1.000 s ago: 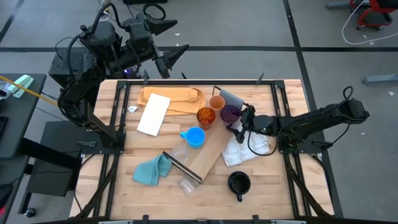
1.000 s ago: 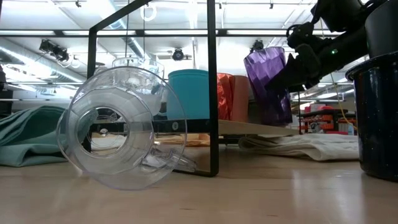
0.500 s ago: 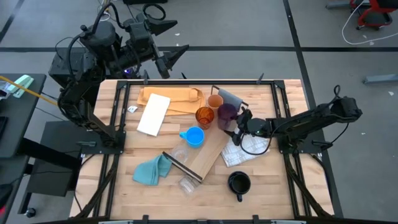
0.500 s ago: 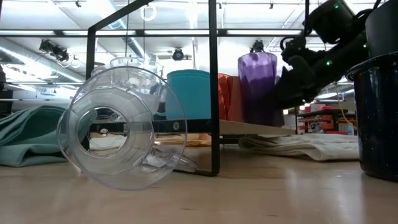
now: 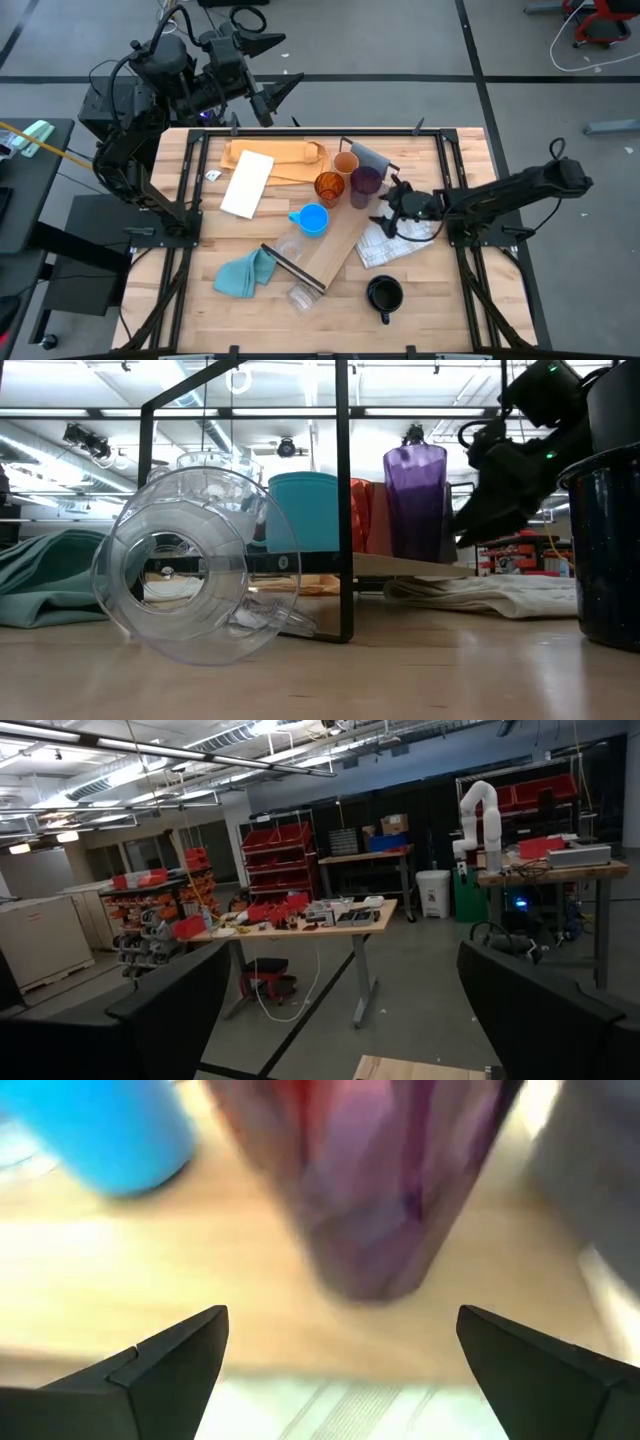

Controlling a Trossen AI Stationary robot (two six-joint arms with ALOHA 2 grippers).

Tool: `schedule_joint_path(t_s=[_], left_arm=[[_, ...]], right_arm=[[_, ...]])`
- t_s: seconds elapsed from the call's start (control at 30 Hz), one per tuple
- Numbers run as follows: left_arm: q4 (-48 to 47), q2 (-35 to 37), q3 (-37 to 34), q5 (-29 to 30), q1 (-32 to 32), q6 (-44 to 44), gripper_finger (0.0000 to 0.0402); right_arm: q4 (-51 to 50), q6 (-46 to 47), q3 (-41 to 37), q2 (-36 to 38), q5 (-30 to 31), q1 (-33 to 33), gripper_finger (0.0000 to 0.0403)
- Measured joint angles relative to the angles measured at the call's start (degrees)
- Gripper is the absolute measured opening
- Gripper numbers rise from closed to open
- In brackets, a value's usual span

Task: Stack small to large cups/mugs on shelf
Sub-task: Put the black cup on the shelf

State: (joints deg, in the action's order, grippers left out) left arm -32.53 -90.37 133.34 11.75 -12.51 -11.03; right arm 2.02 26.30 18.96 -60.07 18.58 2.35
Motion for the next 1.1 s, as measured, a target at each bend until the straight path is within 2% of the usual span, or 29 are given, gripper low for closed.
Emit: schedule_joint_path(t_s=[0.13,0.33,0.5,0.6,0.77,0.87,0.97,1.1], left_arm=[[0.02,0.00,0.00,0.00,0.00,0.00,0.0398],[0.02,0.00,0.00,0.00,0.01,0.26,0.0398],[0.00,0.00,0.00,0.00,0.00,1.46,0.0398],[-0.38,0.00,0.00,0.00,0.01,2.75,0.0398],[-3.81,0.04,0.00,-0.20,0.00,5.95,0.0398],[-5.42,0.04,-0.21,-4.82,0.08,8.24,0.0398],[-4.18,0.13,-2.37,-8.65,1.42,10.41,0.0398],[-2.49,-0.02,-7.17,-8.99,4.38,12.35,0.0398]], right_arm=[[-4.19,6.41,0.00,2.97,-4.08,4.09,0.0400],[-5.98,15.98,1.18,8.04,-13.56,12.02,0.0400],[-12.73,19.89,8.63,12.29,-19.82,17.97,0.0397],[-17.58,19.88,16.24,14.49,-20.10,20.79,0.0393],[-26.95,14.11,31.33,16.77,-14.71,23.21,0.0386],[-33.87,8.28,40.38,17.95,-9.06,24.57,0.0384],[-39.23,2.03,48.67,19.30,-2.54,25.79,0.0384],[-43.89,-3.84,55.50,23.07,4.11,26.74,0.0384]])
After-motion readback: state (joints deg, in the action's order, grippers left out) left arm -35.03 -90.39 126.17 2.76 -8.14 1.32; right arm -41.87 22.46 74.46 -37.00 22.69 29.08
